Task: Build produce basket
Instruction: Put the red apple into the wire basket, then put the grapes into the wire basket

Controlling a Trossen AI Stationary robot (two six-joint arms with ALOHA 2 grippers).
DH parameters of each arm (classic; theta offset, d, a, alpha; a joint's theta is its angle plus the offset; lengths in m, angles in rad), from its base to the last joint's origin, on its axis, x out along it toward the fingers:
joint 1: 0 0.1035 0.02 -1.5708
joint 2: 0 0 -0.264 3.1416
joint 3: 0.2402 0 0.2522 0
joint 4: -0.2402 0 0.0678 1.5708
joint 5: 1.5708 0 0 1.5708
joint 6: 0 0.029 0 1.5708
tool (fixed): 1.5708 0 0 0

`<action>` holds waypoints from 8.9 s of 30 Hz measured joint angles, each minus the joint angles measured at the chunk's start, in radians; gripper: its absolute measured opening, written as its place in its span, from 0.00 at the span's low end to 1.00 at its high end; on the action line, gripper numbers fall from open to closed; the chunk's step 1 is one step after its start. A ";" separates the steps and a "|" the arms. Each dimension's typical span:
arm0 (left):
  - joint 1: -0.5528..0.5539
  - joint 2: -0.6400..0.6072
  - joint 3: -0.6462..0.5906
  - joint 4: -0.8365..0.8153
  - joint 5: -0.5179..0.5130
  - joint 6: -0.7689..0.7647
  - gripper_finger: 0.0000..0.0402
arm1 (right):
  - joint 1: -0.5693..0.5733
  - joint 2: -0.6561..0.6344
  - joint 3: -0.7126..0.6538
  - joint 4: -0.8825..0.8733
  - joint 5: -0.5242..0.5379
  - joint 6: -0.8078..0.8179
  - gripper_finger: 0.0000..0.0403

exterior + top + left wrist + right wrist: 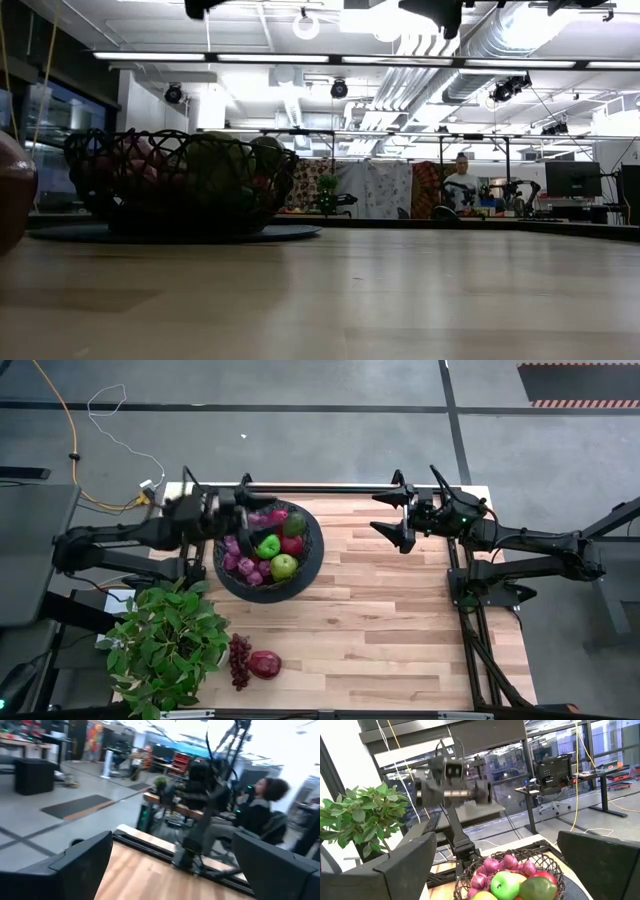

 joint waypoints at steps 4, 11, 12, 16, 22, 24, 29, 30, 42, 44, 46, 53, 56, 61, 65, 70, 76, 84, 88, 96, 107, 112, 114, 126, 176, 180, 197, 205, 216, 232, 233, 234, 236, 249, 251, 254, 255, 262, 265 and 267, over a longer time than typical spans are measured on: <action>-0.019 0.001 -0.124 0.165 0.010 -0.049 0.99 | 0.000 0.000 0.000 0.000 -0.001 0.000 0.99; -0.018 0.000 -0.159 0.209 0.057 -0.066 0.99 | 0.000 0.000 0.000 0.000 -0.013 -0.007 0.99; -0.019 0.000 -0.159 0.209 0.058 -0.062 0.99 | 0.000 0.000 0.000 0.000 -0.013 -0.016 0.99; -0.019 0.000 -0.159 0.210 0.049 -0.062 0.99 | 0.000 0.000 0.000 -0.001 -0.013 -0.019 0.99; -0.018 0.000 -0.159 0.210 0.048 -0.078 0.99 | 0.000 0.000 0.000 -0.001 -0.012 -0.019 0.99; -0.018 0.000 -0.159 0.210 0.047 -0.078 0.99 | 0.000 0.000 0.000 -0.001 -0.012 -0.019 0.99; -0.019 0.001 -0.146 0.178 0.069 -0.096 0.99 | 0.000 0.000 0.000 -0.005 -0.012 -0.019 0.99; -0.020 0.002 -0.131 0.141 0.083 -0.093 0.99 | 0.000 0.000 0.000 -0.010 -0.012 -0.019 0.99; -0.103 0.252 0.221 -0.609 0.409 0.144 0.99 | 0.000 0.000 0.000 -0.086 -0.011 0.077 0.99; -0.136 0.321 0.269 -0.694 0.446 0.190 0.99 | 0.000 0.000 0.000 -0.107 -0.011 0.086 0.99; -0.176 0.388 0.307 -0.769 0.452 0.222 0.99 | 0.000 0.000 0.000 -0.117 -0.011 0.086 0.99; -0.346 0.617 0.404 -0.909 0.380 0.177 0.99 | 0.000 0.000 0.000 -0.155 -0.011 0.063 0.99; -0.422 0.700 0.424 -0.920 0.382 0.106 0.99 | 0.000 0.000 0.000 -0.186 -0.011 0.057 0.99; -0.540 0.809 0.463 -0.924 0.394 -0.018 0.99 | 0.000 0.000 0.000 -0.237 -0.010 -0.016 0.99; -0.617 0.877 0.483 -0.922 0.403 -0.097 0.99 | 0.000 0.000 0.000 -0.250 -0.009 -0.022 0.99; -0.688 0.937 0.484 -0.923 0.369 -0.170 0.99 | 0.000 0.000 0.000 -0.250 -0.009 -0.038 0.99; -0.725 0.985 0.483 -0.926 0.330 -0.209 0.99 | 0.000 0.000 0.000 -0.252 -0.009 -0.044 0.99; -0.733 0.986 0.456 -0.921 0.315 -0.210 0.99 | 0.000 0.000 0.000 -0.288 -0.010 -0.043 0.99; -0.732 0.986 0.439 -0.919 0.312 -0.209 0.99 | 0.000 0.000 0.000 -0.294 -0.012 -0.043 0.99; -0.732 0.986 0.434 -0.921 0.284 -0.175 0.99 | 0.000 0.000 0.000 -0.294 -0.012 -0.042 0.99; -0.731 0.986 0.434 -0.921 0.285 -0.140 0.98 | 0.000 0.000 0.000 -0.294 -0.011 -0.042 0.99; -0.731 0.986 0.434 -0.921 0.285 -0.140 0.95 | 0.000 0.000 0.000 -0.294 -0.011 -0.042 0.99; -0.731 0.986 0.434 -0.921 0.284 -0.140 0.92 | 0.000 0.000 0.000 -0.294 -0.011 -0.042 0.99; -0.691 0.985 0.434 -0.922 0.287 -0.147 0.82 | 0.000 0.000 0.000 -0.294 -0.008 -0.042 0.99; 0.077 0.133 -0.033 0.156 0.352 -0.088 0.81 | 0.000 0.000 0.000 -0.083 -0.008 -0.052 0.99; 0.072 0.133 -0.033 0.182 0.344 -0.130 0.81 | 0.000 0.000 0.000 -0.083 -0.013 -0.039 0.99; 0.071 0.133 -0.033 0.179 0.289 -0.131 0.81 | 0.000 0.000 0.000 -0.083 -0.061 -0.056 0.99; 0.090 0.134 0.019 0.061 0.118 -0.157 0.81 | 0.000 0.000 0.000 -0.083 -0.060 -0.040 0.99; 0.304 0.251 0.214 -0.727 -0.120 -0.243 0.81 | 0.000 0.001 0.000 -0.091 -0.048 -0.038 0.99; 0.434 0.517 0.213 -0.833 -0.181 -0.305 0.81 | 0.000 0.001 0.000 -0.121 -0.046 0.018 0.99; 0.434 0.522 0.213 -0.831 -0.182 -0.305 0.81 | 0.000 0.001 0.000 -0.121 -0.046 0.018 0.99; 0.433 0.526 0.213 -0.829 -0.182 -0.306 0.81 | 0.000 0.001 0.000 -0.121 -0.046 0.017 0.99; 0.433 0.532 0.213 -0.829 -0.182 -0.313 0.81 | 0.000 0.001 0.000 -0.121 -0.046 0.016 0.99; 0.433 0.534 0.213 -0.832 -0.208 -0.235 0.82 | 0.000 0.001 0.000 -0.121 -0.046 0.016 0.99; 0.433 0.534 0.213 -0.832 -0.209 -0.236 0.84 | 0.000 0.001 0.000 -0.121 -0.046 0.018 0.99; 0.433 0.534 0.213 -0.832 -0.222 -0.248 0.89 | 0.000 0.001 0.000 -0.121 -0.047 0.019 0.99; 0.433 0.534 0.213 -0.831 -0.224 -0.254 0.92 | 0.000 0.001 0.000 -0.121 -0.046 0.019 0.99; 0.434 0.520 0.225 -0.833 -0.210 -0.260 0.98 | 0.000 0.001 0.000 -0.121 -0.047 0.019 0.99; 0.434 0.498 0.259 -0.833 -0.204 -0.256 0.99 | 0.000 0.001 0.000 -0.121 -0.047 0.019 0.99; 0.434 0.479 0.290 -0.833 -0.200 -0.236 0.99 | 0.000 0.001 0.000 -0.121 -0.047 0.019 0.99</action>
